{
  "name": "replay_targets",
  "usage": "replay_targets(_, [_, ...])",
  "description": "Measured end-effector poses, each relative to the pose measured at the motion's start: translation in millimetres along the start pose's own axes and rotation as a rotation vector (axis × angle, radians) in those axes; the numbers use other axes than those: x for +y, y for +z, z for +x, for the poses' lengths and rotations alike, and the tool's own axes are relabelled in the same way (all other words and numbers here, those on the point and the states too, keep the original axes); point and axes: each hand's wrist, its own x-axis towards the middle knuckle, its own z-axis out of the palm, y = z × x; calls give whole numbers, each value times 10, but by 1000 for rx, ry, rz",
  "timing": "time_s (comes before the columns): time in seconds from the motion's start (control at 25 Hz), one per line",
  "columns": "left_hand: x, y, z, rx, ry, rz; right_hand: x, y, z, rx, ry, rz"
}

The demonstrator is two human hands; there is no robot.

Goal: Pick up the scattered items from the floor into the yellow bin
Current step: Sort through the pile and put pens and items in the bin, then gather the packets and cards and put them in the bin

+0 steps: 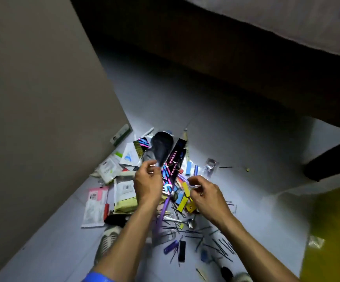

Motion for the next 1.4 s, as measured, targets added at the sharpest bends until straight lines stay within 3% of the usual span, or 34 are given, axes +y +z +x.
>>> replay_targets(0.08, [-163, -62, 359, -21, -2, 186, 42, 216, 321, -12, 136, 152])
replay_targets(0.2, [-437, -46, 696, -234, 32, 678, 106, 434, 785, 34, 321, 366])
replay_targets(0.28, [-595, -5, 790, -296, 87, 784, 147, 576, 1055, 33, 382, 446])
replay_targets(0.44, [-826, -2, 831, -287, 197, 518, 142, 734, 1356, 96, 470, 587])
replay_targets(0.6, [-808, -164, 840, -355, 82, 212, 67, 777, 1308, 123, 407, 630])
replay_targets(0.72, [-734, -309, 815, -183, 60, 104, -10, 634, 1077, 179, 314, 712])
replay_targets(0.96, [-734, -545, 466, -98, -81, 105, 110, 287, 559, 114, 467, 945])
replay_targets(1.04, [-698, -608, 344, -178, -165, -30, 90, 266, 449, 30, 416, 944])
replay_targets(1.16, [-618, -587, 125, -496, -292, -297, -28, 346, 314, -88, 341, 874])
replay_targets(1.28, [-449, -438, -65, -439, -258, -355, -146, 342, 171, -109, 292, 853])
replay_targets(1.4, [-189, -260, -289, -438, -208, -367, -177, 19, -9, -20, 367, 920])
